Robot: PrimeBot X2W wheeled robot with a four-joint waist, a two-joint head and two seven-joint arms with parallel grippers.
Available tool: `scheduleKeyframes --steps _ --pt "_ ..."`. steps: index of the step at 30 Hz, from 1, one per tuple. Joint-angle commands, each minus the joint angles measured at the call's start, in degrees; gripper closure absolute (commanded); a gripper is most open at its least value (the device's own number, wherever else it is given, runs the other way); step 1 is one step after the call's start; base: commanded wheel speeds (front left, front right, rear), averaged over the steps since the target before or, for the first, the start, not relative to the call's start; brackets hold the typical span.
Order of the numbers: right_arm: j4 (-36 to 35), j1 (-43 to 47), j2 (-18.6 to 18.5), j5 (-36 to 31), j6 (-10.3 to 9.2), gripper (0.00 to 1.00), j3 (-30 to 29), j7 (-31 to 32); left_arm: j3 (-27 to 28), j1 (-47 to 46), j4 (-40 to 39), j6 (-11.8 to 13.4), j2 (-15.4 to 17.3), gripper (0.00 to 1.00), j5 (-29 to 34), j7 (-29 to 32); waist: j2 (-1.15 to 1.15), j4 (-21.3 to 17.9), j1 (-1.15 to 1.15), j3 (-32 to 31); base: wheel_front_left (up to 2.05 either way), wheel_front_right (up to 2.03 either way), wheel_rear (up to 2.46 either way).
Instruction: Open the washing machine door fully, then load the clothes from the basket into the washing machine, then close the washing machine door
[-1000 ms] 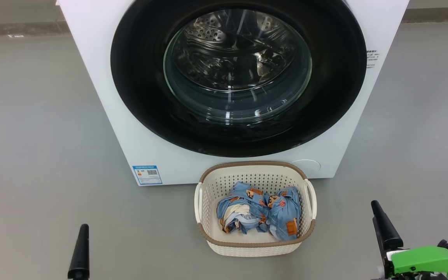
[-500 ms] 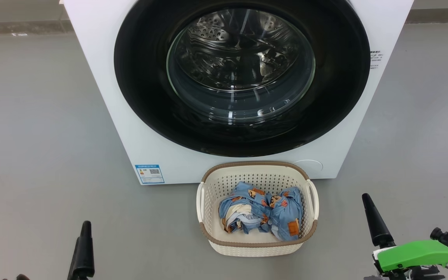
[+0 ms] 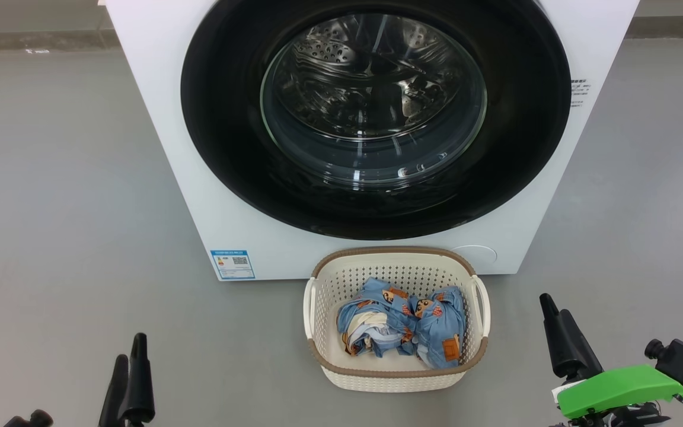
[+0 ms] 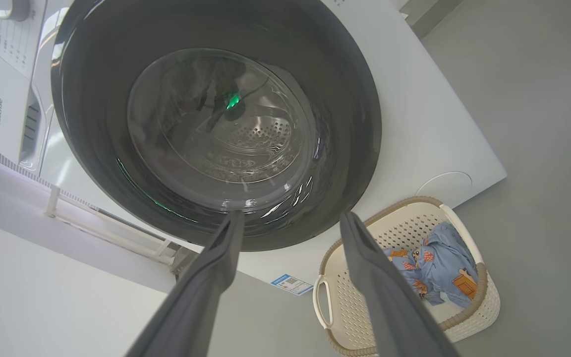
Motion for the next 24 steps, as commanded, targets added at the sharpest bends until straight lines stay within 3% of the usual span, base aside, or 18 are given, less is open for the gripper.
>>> scheduleKeyframes --steps 1,24 --pt "-1.69 -2.17 -0.39 -2.49 0.2 0.0 0.35 -0.63 0.81 -0.32 -1.94 -0.34 0.9 0.0 2.32 -0.86 0.0 0.07 0.0 -0.01 0.0 0.0 0.0" --pt "-1.5 -0.96 0.81 -19.87 0.25 0.0 -1.58 -2.63 0.32 0.2 -1.92 -0.61 1.48 0.0 17.6 -3.94 0.0 0.45 0.0 0.02 0.0 0.0 0.0"
